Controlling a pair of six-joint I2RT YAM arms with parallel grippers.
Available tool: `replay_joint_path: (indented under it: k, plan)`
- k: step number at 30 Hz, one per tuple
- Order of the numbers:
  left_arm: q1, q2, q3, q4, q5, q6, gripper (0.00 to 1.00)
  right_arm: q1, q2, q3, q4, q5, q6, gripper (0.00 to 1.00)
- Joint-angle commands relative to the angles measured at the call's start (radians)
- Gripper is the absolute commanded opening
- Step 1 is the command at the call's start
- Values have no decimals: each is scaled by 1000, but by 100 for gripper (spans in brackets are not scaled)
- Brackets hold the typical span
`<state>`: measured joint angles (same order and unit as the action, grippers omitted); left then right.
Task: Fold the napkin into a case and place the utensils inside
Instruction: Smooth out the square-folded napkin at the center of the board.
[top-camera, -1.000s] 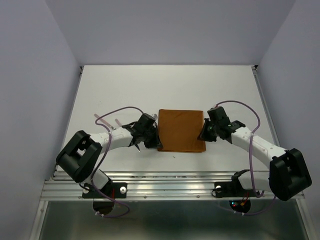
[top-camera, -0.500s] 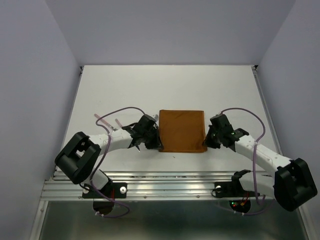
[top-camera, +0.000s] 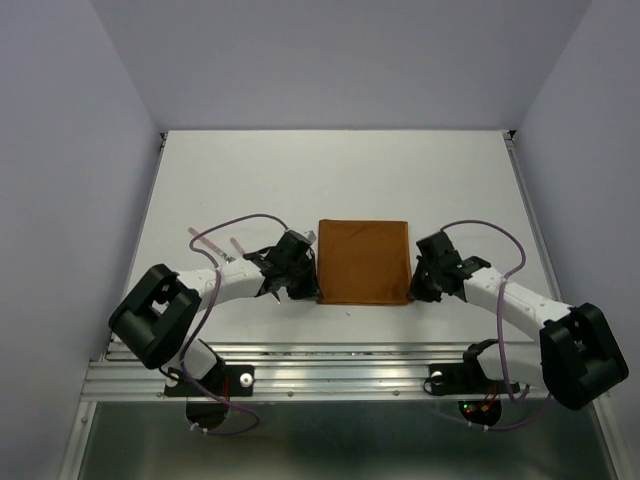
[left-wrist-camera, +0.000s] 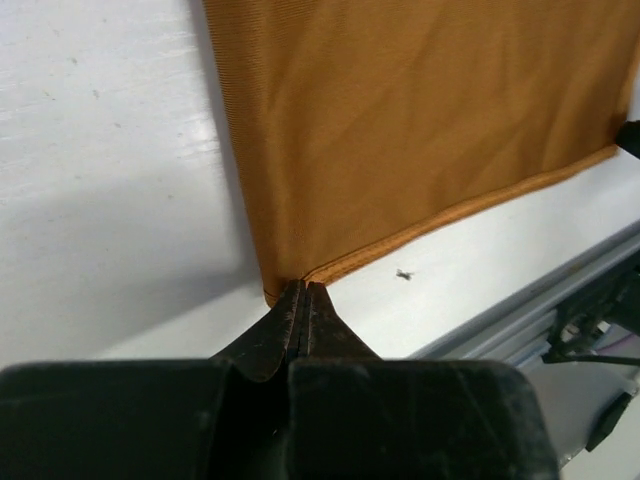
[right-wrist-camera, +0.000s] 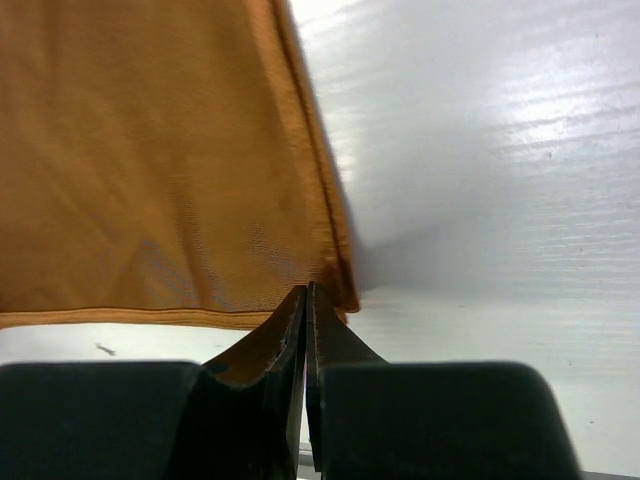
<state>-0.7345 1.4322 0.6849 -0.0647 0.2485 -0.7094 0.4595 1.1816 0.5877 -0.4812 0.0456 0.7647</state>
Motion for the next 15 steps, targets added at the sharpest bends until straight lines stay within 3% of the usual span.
replay_joint_path:
  k: [1, 8, 15]
  plan:
    - [-9, 76, -19, 29, -11, 31, 0, 7, 33, -29, 33, 13, 7, 7]
    - [-11, 64, 16, -27, -5, 51, 0, 7, -42, -6, -60, 74, 21, 7]
    - [-11, -84, 114, -161, -81, 65, 0, 7, -126, -25, -106, 82, 91, 33]
